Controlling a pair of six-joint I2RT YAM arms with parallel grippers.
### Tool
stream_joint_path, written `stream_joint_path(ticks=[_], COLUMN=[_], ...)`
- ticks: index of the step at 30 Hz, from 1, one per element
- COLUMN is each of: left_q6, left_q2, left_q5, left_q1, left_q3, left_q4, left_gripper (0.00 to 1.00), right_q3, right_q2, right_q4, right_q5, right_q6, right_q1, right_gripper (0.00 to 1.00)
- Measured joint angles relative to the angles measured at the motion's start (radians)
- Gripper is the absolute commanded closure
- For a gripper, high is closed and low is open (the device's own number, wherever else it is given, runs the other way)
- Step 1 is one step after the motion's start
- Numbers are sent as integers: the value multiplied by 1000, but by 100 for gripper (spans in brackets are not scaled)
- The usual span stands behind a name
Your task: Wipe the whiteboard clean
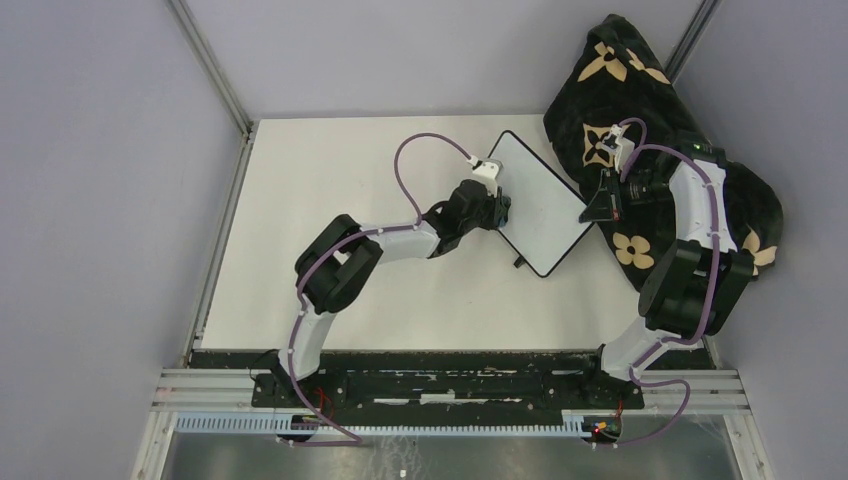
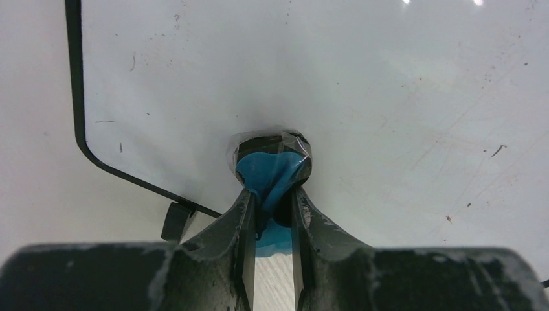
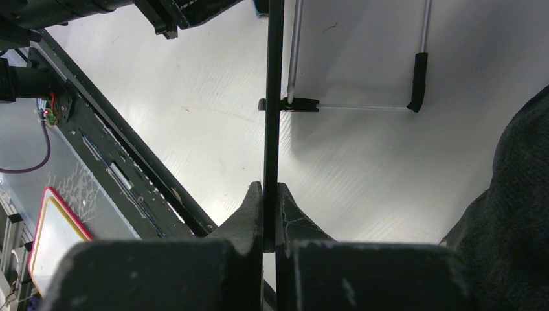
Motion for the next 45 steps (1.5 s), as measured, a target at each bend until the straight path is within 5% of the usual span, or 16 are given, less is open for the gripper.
stream_joint_path(ticks=[15, 32, 36, 40, 45], left_q6=[-1, 68, 67, 65, 64], left_q2=[-67, -490, -562, -648, -755], left_q5=[-2, -180, -198, -204, -213], left_q1=[-23, -5, -2, -2, -2], left_q3=[-51, -50, -72, -136, -240], left_q4=[-50, -388, -468, -532, -586], left_gripper=[97, 97, 97, 96, 96], right_q3=[0, 0, 0, 0, 0], right_q2=[0, 10, 15, 21, 37], right_q4=[0, 6, 13, 12, -12], right_q5=[-8, -10, -10, -5, 3], right_q6=[-6, 7, 19, 28, 24], right_q1=[10, 13, 13, 12, 23], right_gripper=[100, 99, 93, 70, 56])
